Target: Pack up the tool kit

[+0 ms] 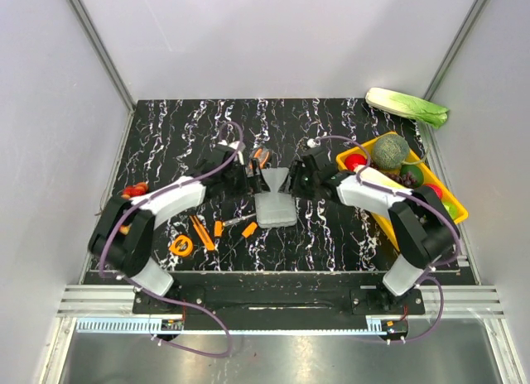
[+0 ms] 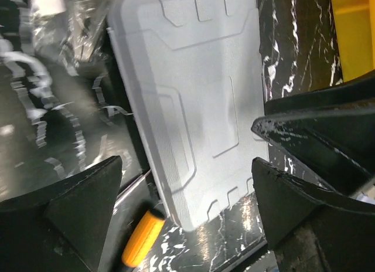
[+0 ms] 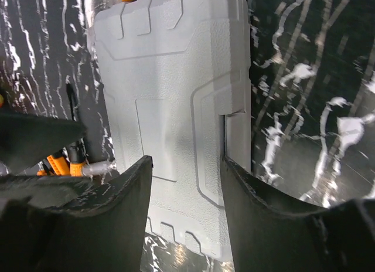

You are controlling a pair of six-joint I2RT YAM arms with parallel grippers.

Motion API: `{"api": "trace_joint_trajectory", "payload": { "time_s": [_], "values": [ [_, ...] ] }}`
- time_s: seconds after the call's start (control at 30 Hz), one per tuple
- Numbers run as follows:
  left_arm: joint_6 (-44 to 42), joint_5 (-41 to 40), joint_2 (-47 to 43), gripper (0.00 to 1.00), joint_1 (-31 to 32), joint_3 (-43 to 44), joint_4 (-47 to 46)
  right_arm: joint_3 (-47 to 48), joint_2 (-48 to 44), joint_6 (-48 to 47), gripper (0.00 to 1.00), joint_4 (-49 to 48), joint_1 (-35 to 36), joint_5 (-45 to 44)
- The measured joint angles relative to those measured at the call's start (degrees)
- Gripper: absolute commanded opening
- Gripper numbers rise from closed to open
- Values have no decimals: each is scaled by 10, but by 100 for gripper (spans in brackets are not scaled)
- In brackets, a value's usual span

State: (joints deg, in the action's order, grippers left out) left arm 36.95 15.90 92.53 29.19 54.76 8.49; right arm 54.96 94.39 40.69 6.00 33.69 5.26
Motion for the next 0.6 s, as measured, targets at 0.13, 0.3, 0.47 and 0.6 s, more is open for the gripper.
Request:
{"api": "trace_joint_trajectory", "payload": {
  "time_s": [0.13,0.3,0.47,0.6],
  "values": [
    [-15,-53,-92,98,-23,-40,27,40,40,6,57,-8,11,3],
    [-28,-84,-167,98,-39,-53,49,86,63,5,60,25,15,-5],
    [-29,-75,-146,98,-38,-53,48,107,50,-13,61,87,16,-60],
    [-24,-54,-79,97,-38,-41,48,107,23,-32,52,115,11,-88]
  ]
}}
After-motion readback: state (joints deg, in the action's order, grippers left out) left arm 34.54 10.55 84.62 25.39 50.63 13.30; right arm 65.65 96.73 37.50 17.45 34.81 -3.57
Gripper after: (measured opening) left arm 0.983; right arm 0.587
